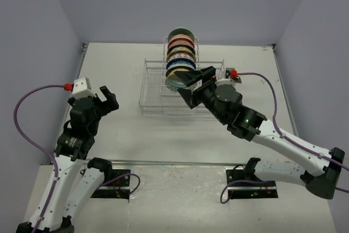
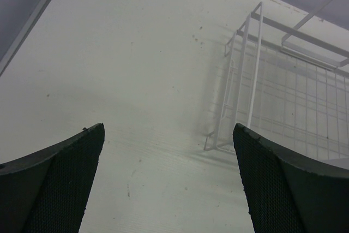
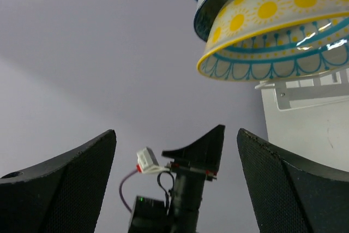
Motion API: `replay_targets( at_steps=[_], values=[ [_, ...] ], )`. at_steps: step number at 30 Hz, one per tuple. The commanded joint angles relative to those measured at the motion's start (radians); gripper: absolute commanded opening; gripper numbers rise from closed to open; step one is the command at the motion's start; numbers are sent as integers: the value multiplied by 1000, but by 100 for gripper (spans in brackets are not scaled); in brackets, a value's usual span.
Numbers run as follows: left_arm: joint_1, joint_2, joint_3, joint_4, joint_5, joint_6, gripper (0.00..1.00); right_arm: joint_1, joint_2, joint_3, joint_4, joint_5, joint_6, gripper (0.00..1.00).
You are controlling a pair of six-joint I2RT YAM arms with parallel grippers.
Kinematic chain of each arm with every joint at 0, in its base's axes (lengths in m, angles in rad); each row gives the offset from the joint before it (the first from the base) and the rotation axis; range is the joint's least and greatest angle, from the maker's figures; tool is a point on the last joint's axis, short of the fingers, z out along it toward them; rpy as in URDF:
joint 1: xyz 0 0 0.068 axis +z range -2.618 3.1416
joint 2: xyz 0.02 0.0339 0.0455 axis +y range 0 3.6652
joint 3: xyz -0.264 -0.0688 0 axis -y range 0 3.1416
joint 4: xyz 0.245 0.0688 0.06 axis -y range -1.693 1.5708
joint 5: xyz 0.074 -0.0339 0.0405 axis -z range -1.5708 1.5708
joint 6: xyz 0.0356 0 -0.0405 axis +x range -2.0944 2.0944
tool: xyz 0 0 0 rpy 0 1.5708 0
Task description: Unload the bowls from the dish rack
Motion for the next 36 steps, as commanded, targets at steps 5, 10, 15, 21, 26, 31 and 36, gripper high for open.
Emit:
replay_targets(
  at_steps=[5, 10, 15, 21, 26, 31, 36],
  values=[
    [-2, -35, -13, 56, 38, 17, 100, 32, 113, 132, -207, 392, 196, 77],
    [-7, -43, -13, 59, 53, 23, 100, 31, 147, 149, -270, 508, 245, 62],
    [-13, -49, -16, 62, 55, 26, 100, 11, 164, 151, -271, 535, 259, 49],
    [-15, -46, -15, 65, 59, 31, 100, -3, 204, 180, -251, 513, 267, 49],
    [-14, -44, -15, 68, 61, 32, 100, -6, 253, 206, -234, 506, 285, 47],
    [-14, -40, -15, 66, 64, 35, 100, -6, 259, 191, -185, 493, 302, 32],
    [-14, -34, -16, 71, 73, 41, 100, -6, 265, 195, -204, 498, 328, 25]
  ],
)
